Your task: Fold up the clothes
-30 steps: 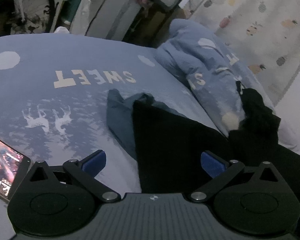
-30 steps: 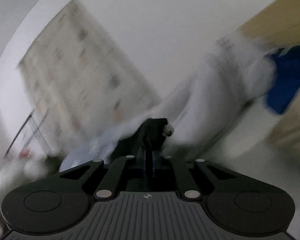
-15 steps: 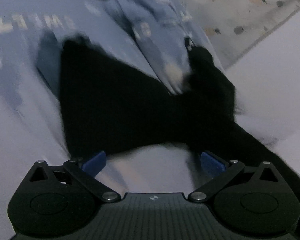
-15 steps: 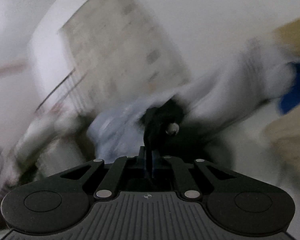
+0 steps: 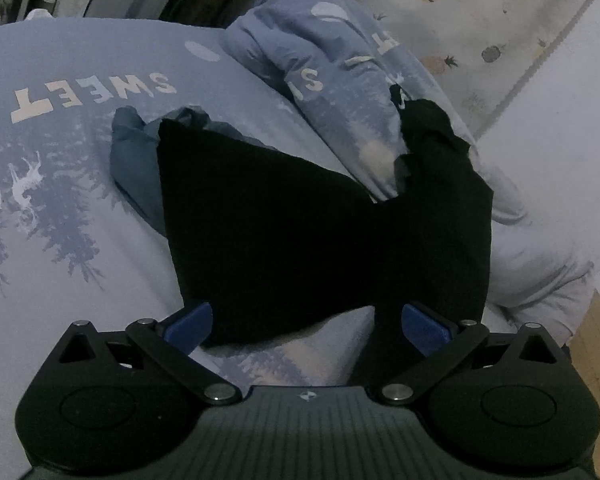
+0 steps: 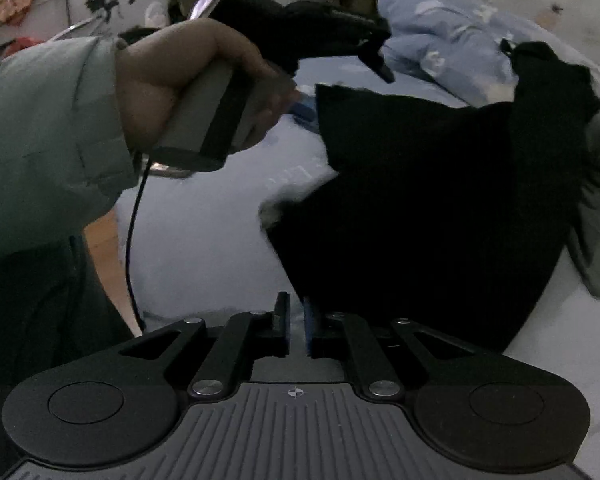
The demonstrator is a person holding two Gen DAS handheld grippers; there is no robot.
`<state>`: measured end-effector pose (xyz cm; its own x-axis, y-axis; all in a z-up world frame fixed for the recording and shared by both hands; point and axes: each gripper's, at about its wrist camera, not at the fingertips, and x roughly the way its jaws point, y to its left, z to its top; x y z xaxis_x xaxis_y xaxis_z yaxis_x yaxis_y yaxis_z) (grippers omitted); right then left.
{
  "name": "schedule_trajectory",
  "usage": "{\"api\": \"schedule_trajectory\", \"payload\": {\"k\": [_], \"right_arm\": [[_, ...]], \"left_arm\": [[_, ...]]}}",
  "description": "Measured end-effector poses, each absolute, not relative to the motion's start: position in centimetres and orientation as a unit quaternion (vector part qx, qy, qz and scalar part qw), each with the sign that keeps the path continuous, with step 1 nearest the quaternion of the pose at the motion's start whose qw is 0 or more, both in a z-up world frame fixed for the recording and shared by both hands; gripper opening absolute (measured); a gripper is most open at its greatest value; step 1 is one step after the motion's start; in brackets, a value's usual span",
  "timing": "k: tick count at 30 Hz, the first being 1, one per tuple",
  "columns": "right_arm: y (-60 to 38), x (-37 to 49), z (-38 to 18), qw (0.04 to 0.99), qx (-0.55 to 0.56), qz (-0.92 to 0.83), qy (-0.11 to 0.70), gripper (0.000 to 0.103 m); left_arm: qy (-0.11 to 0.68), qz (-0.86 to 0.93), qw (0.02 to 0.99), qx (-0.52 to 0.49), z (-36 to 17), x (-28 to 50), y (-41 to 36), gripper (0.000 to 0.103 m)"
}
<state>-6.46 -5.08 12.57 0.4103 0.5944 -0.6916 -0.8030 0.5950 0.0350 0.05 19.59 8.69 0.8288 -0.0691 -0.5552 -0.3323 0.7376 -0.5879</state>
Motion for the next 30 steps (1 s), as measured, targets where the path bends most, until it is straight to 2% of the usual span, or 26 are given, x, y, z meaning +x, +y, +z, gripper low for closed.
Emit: {"api": "schedule_trajectory", "payload": {"k": [1,2,3,8,14,19,28,30], "right_arm": [[-5.3,-5.9,12.9,0.832,-0.141,0.416,0.338,0.032],[-5.6,-5.2,13.3,0.842,-0.128,0.406,0.333,0.053],[-6.1,-4.2,13.9,0.856,-0.112,0.390,0.322,0.068],[-8.8,2.5,15.4,0.917,-0.050,0.292,0.268,0.086],[-10.7,11.4,12.3,0.948,0.026,0.200,0.246,0.087],[-10.4,16.9,11.1,0.957,0.048,0.170,0.231,0.087],[-8.7,21.9,15.2,0.965,-0.019,0.170,0.199,0.085],[-9.0,22.9,16.0,0.968,-0.006,0.157,0.196,0.084]], "left_arm": [[0.281,0.077,0.889,-0.354,8.9,0.1,19.7,0.103],[0.278,0.081,0.890,-0.351,9.0,0.0,19.7,0.103],[0.274,0.086,0.893,-0.347,9.2,-0.1,19.7,0.103],[0.253,0.089,0.907,-0.323,10.2,-0.5,19.6,0.103],[0.233,0.089,0.920,-0.302,11.3,-0.4,19.1,0.103],[0.223,0.078,0.941,-0.244,12.3,0.1,17.2,0.103],[0.126,0.130,0.956,-0.231,14.8,-0.9,18.0,0.103],[0.116,0.154,0.952,-0.239,14.9,-0.8,18.7,0.103]]}}
